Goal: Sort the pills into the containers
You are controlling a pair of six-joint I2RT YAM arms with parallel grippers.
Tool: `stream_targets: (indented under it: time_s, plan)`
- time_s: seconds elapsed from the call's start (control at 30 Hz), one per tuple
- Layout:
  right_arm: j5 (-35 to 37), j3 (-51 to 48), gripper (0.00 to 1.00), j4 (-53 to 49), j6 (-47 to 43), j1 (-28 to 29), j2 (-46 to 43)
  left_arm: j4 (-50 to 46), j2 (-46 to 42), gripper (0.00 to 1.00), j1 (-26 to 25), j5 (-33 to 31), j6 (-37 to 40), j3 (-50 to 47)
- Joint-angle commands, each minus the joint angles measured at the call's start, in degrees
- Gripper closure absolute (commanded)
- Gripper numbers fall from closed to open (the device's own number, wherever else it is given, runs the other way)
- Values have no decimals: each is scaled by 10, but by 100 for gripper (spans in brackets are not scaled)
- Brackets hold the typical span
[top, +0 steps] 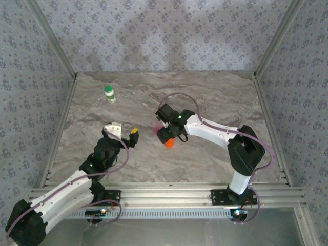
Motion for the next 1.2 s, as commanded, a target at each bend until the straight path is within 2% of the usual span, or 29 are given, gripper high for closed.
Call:
stream_targets:
  time_s: [0.0,0.07,0.23,0.43,0.5,0.63,0.8,0.93,1.1,1.17]
  plan:
    - [-12,24,27,-32,2,3,13,34,-1,0,14,-9,-41,-14]
    - [-15,24,31,-34,5,3,17,37,2,0,23,-5,-56,-13]
    - [-47,29,56,-36,12,1,4,54,25,0,34,63,-39,-11]
    - [-82,73,63,-76,-32,-37,-34,100,104,0,36,101,5,11]
    - [-118,89,65,-82,-60,-64,-55,112,136,0,41,128,24,34]
    - [-188,136,66,-89,-138,-104,-82,120,205,1,80,268,60,100]
    - [-229,190,71,-73,-217,-141,-97,279,314,1,119,406,156,125]
    - [-326,212,71,-58,-255,-167,-104,330,387,1,146,542,159,175]
    - [-367,210,71,-43,-310,-163,-109,264,413,0,143,676,196,238]
    - [-381,212,71,-51,-331,-162,-108,234,413,1,138,698,215,250]
